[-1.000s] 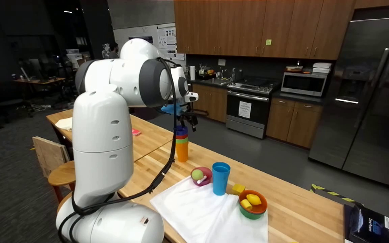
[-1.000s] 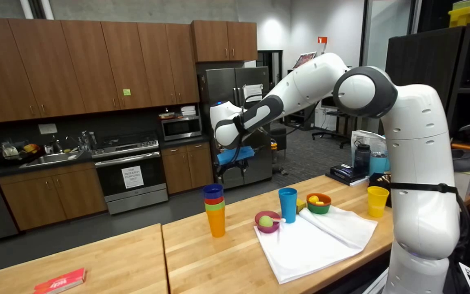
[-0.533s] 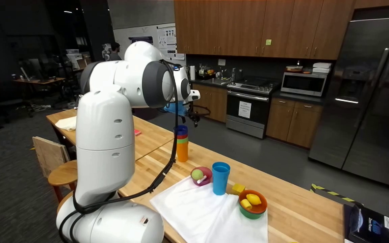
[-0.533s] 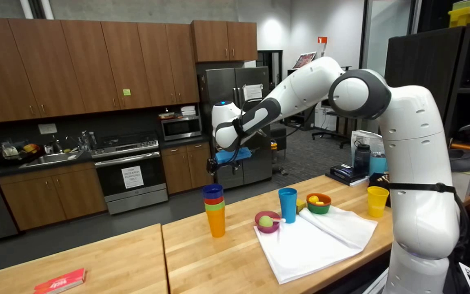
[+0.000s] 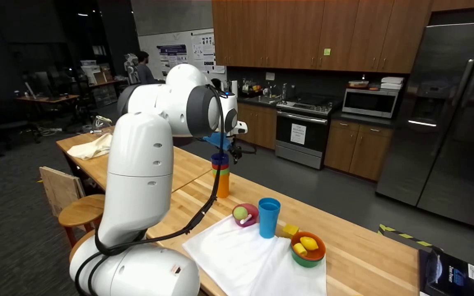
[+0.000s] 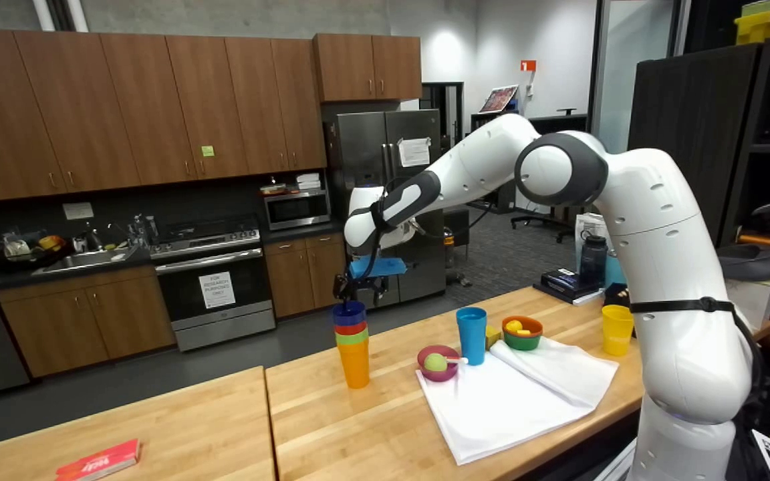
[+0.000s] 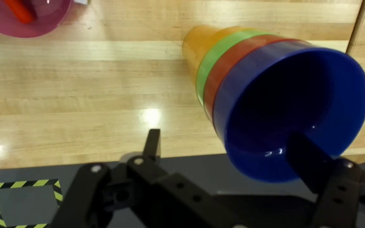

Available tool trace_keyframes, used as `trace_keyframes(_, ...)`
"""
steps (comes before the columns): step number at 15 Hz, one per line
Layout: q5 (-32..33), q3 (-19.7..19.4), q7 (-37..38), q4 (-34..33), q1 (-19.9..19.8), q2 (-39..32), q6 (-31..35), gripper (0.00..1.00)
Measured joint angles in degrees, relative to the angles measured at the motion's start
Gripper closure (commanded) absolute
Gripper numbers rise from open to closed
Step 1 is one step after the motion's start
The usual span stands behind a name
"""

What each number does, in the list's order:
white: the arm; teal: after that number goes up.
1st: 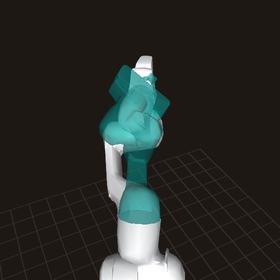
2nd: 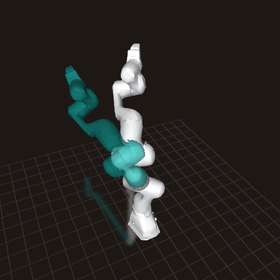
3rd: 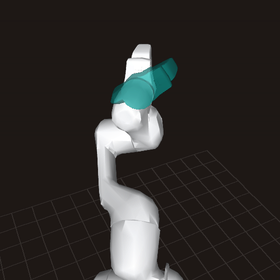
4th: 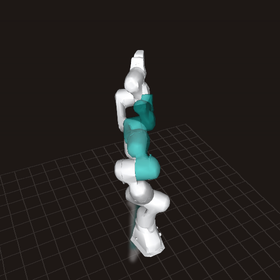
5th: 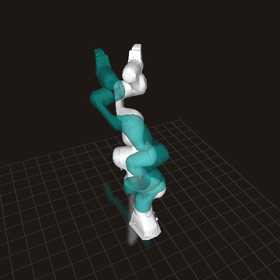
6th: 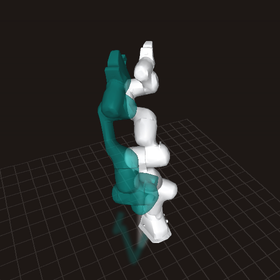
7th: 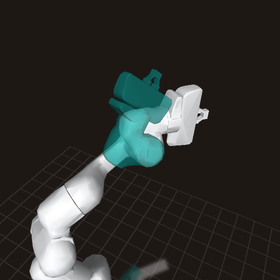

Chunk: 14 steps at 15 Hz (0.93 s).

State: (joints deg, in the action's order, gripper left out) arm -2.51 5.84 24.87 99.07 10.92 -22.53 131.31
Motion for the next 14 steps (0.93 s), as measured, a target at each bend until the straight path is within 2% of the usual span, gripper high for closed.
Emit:
trace_keyframes(1, -0.7, 0.0, -0.4, -1.0, 0.0, -0.7, -1.4, 0.29)
trace_keyframes(3, -1.5, 0.0, -0.6, -3.1, 0.0, -2.0, -4.2, 0.43)
trace_keyframes(10, -1.4, -0.3, -0.6, -7.1, 0.3, -3.9, -9.0, 0.98)
trace_keyframes(14, -1.2, -0.4, -0.7, -8.5, 0.4, -4.6, -11.2, 0.99)
